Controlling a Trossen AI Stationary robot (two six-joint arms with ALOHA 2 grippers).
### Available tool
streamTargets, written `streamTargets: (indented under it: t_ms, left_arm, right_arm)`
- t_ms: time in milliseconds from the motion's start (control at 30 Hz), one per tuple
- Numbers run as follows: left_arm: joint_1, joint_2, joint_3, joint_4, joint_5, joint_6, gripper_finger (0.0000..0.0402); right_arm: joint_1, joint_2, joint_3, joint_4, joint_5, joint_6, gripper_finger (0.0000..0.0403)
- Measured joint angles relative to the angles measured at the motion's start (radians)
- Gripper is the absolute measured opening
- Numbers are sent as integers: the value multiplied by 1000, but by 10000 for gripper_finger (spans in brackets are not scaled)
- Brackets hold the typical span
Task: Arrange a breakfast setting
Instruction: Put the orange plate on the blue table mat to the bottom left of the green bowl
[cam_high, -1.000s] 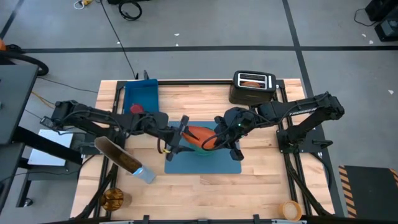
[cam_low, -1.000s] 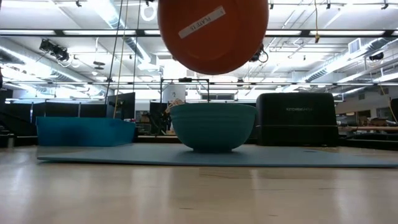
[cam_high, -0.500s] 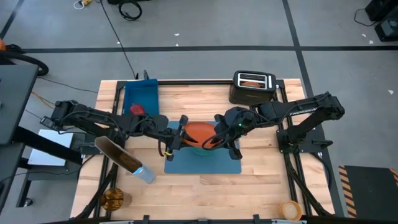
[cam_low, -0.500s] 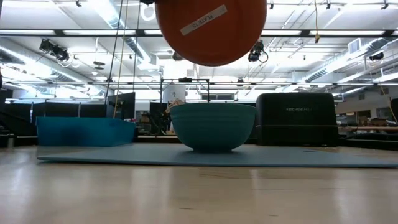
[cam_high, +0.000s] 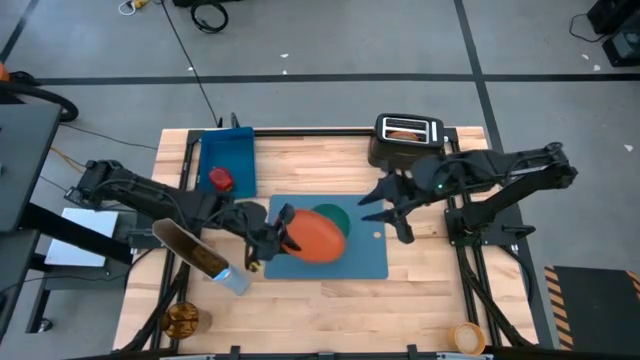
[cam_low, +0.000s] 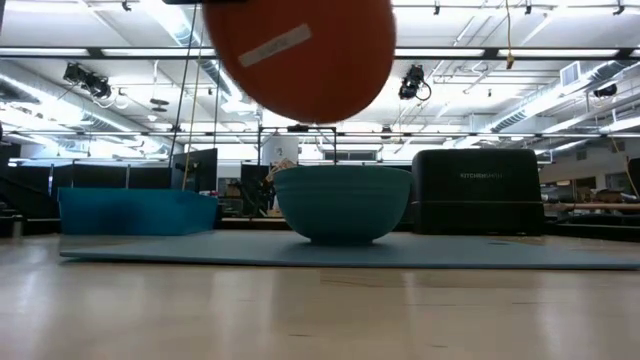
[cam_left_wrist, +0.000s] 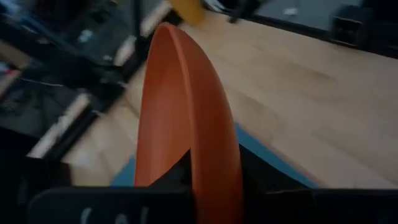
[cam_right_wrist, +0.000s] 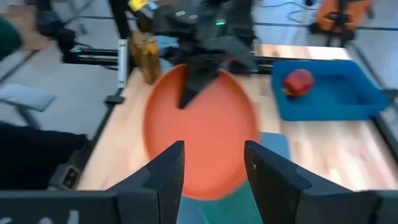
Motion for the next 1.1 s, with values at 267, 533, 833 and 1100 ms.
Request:
streamTargets:
  t_ms: [267, 533, 833, 1100]
  left_arm:
    - [-52, 0, 0, -15, 52, 16, 50]
    - [-30, 23, -64, 61, 195, -7, 48]
    - [-43, 93, -70, -1, 201, 51, 47]
    - [-43, 174, -71, -24, 190, 67, 47]
  right_arm:
    - [20, 25, -1, -13, 111, 45, 174]
    - [20, 67, -1, -19, 136, 89, 174]
    - [20, 91, -1, -16, 155, 109, 174]
    - [20, 98, -1, -16, 155, 107, 174]
